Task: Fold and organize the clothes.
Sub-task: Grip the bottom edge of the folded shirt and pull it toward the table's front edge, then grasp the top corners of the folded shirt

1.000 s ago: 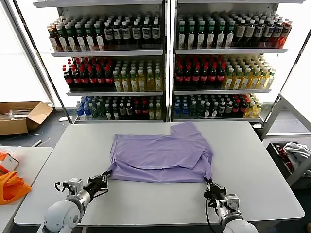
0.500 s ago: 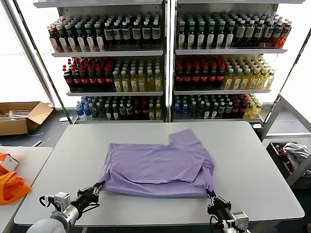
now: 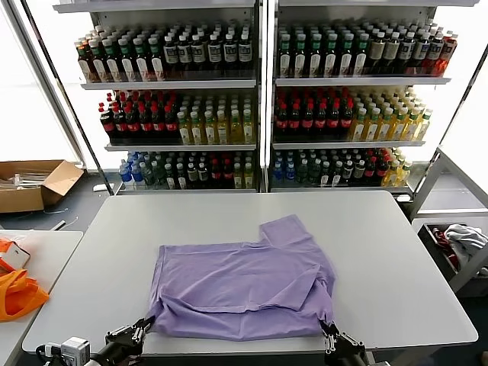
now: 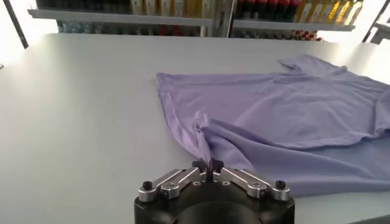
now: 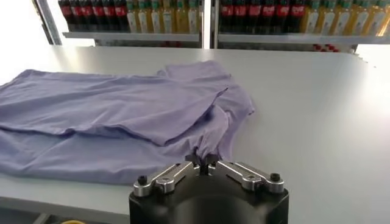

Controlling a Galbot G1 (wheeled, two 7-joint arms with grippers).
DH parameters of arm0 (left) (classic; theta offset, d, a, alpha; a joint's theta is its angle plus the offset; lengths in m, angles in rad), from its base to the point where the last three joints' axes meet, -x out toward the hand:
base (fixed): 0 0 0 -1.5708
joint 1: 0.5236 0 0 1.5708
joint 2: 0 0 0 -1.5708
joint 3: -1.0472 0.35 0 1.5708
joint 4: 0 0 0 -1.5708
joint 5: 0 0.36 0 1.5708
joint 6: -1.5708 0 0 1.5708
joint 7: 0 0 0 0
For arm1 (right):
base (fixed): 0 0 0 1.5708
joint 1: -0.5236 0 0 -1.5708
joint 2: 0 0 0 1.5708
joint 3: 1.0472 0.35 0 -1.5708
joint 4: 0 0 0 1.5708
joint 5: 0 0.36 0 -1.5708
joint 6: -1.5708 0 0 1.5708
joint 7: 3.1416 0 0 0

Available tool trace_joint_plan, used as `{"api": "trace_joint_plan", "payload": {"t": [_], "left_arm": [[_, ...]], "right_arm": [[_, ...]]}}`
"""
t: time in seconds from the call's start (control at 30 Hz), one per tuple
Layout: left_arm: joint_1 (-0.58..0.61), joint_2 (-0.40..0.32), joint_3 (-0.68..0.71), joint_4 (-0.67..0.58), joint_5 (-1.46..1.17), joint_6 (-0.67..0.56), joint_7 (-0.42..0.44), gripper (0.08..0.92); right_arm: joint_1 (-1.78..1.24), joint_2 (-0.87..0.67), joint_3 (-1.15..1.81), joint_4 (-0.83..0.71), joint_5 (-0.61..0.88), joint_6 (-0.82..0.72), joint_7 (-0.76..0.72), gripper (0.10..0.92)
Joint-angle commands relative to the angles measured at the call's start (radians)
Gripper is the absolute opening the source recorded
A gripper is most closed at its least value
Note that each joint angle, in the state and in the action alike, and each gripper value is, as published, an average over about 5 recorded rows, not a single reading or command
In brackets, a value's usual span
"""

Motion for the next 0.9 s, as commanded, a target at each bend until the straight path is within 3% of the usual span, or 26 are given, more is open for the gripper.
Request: {"api": "trace_joint_plan", "payload": {"t": [0.03,0.17,0.33,0.5,0.67,0.9], "left_arm": [[0.023,0.03,-0.064,-0.04,-0.059,0.014,-0.004,0.292],[-0.029,0.064,-0.095,-0.012,-0.059,0.014,0.002,0.405],[-0.116,0.135,-0.126,0.039,-0.079,0.003,0.073,0.552],[-0.275,0.2,-0.046,0.148,-0.072,-0.013,0.158,0.69],[-0.463,0.232,0.092,0.292,-0.064,-0.025,0.217,0.807],[-0.694,0.262,0.277,0.507,-0.052,-0.058,0.257,0.822]], "right_arm": [[-0.009,0.002,0.043,0.03,0.013,-0.01,-0.015,0.384],[0.055,-0.017,0.134,0.01,0.02,-0.017,-0.068,0.505],[0.155,-0.119,0.244,-0.03,0.107,-0.044,-0.117,0.643],[0.399,-0.212,0.212,-0.157,0.151,-0.148,-0.134,0.781],[0.704,-0.226,0.086,-0.412,0.183,-0.14,-0.206,0.821],[1.025,-0.208,-0.133,-0.73,0.171,-0.124,-0.275,0.823]]}}
